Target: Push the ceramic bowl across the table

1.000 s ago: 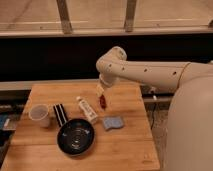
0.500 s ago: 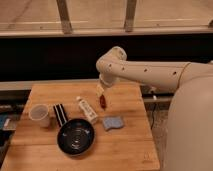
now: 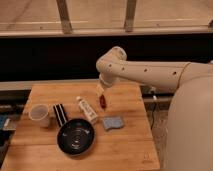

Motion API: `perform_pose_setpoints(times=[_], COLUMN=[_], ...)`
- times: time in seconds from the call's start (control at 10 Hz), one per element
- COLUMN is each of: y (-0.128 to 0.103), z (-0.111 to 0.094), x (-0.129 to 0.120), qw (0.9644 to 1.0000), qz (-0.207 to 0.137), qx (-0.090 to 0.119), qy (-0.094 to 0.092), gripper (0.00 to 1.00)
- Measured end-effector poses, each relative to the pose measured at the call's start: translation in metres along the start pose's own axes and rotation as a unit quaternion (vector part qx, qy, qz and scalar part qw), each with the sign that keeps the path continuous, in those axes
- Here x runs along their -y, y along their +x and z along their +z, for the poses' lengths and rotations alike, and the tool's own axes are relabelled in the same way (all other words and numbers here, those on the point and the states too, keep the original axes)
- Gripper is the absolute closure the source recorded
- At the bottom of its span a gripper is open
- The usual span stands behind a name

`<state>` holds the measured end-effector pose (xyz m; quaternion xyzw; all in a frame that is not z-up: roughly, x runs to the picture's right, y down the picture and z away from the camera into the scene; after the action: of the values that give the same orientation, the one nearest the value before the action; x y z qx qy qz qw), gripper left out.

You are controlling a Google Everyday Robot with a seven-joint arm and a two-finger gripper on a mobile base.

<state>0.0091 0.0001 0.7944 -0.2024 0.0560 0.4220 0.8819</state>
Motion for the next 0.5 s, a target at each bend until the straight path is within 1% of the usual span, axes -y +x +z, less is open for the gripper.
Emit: perform_pose_setpoints(times=[0.1, 0.2, 0.5], y=[0.0, 0.0, 0.0], z=[0.0, 0.0, 0.0], x=[0.0, 0.0, 0.0], qw=[1.0, 1.0, 1.0], qz=[0.0, 0.0, 0.0], qx=[0.0, 0.0, 0.0], qy=[0.0, 0.0, 0.0], gripper=[0.2, 0.24, 0.51])
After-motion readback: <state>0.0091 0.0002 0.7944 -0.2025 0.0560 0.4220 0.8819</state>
